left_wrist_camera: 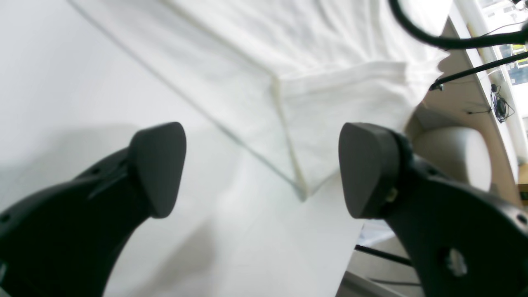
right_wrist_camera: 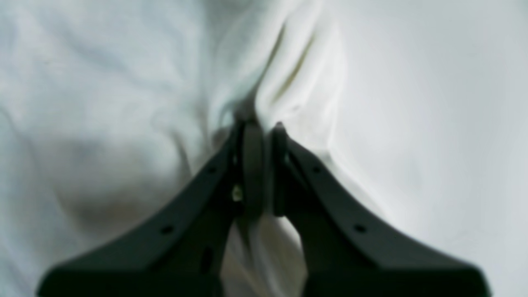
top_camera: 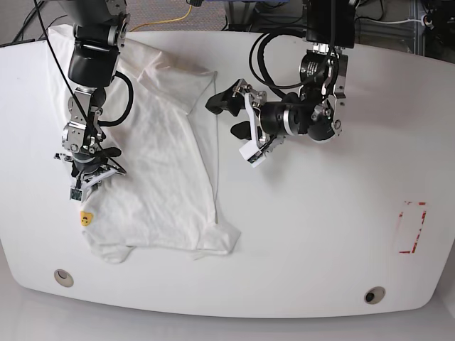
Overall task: Layout the t-shirt on the table in an organized manner, then fold the t-shirt properly
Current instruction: 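Move the left gripper over the shirt and grasp its fabric edge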
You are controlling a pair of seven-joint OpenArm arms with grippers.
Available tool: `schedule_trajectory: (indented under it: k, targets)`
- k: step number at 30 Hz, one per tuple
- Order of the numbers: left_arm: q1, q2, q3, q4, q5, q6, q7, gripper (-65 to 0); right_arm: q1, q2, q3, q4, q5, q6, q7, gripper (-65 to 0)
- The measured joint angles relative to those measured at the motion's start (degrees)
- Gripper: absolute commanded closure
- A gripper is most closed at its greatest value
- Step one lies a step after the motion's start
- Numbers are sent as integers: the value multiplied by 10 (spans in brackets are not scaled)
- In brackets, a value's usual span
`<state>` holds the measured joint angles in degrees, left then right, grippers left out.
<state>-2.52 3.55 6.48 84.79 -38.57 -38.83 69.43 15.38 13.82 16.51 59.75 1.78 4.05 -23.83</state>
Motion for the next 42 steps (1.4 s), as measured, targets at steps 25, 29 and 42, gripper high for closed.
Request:
schedule_trajectory:
  k: [25,29,42]
  targets:
    - [-111,5,167,-175,-26,39,-42,-549,0,-2,0,1,2,0,0,-27]
    - [-127,10,186,-209,-38,38,-64,-547,0,-2,0,1,2,0,0,-27]
    - [-140,23,190,-243,-35,37,-76,-360,0,-3,0,1,2,0,0,-27]
